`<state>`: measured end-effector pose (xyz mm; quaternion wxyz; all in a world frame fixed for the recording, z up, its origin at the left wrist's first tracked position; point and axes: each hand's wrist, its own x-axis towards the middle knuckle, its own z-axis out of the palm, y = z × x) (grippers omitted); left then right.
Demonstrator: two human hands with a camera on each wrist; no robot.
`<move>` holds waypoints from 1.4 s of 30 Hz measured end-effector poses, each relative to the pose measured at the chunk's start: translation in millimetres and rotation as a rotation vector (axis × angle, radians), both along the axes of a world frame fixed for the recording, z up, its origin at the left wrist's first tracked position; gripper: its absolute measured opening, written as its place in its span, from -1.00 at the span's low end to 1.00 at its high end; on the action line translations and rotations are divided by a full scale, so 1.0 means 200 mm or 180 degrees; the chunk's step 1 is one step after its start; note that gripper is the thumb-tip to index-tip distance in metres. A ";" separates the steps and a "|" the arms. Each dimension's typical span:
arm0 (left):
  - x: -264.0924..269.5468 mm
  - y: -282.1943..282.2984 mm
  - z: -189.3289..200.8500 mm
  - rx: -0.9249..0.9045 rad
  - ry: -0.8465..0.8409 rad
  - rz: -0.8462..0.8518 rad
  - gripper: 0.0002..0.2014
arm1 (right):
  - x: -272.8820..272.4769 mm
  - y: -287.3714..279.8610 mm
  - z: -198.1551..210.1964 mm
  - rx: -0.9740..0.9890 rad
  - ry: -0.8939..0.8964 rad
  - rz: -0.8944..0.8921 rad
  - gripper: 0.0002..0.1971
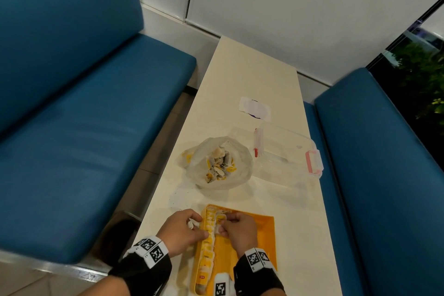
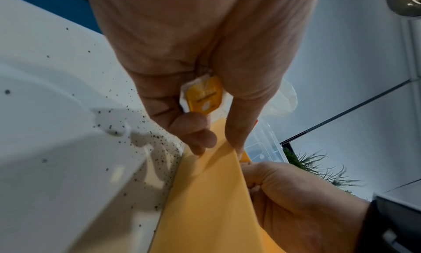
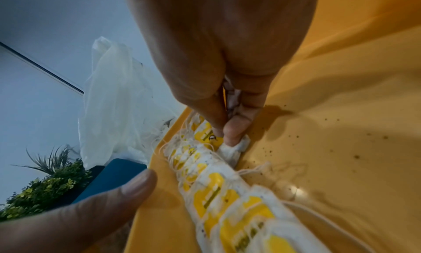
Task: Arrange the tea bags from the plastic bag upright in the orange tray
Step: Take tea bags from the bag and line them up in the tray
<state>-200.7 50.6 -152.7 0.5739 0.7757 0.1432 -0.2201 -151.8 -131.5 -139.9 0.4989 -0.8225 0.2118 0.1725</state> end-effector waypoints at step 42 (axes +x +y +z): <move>-0.04 0.05 0.30 -0.1298 -0.0733 -0.0046 -0.42 | -0.07 0.04 0.44 0.0291 -0.1175 0.1524 -0.93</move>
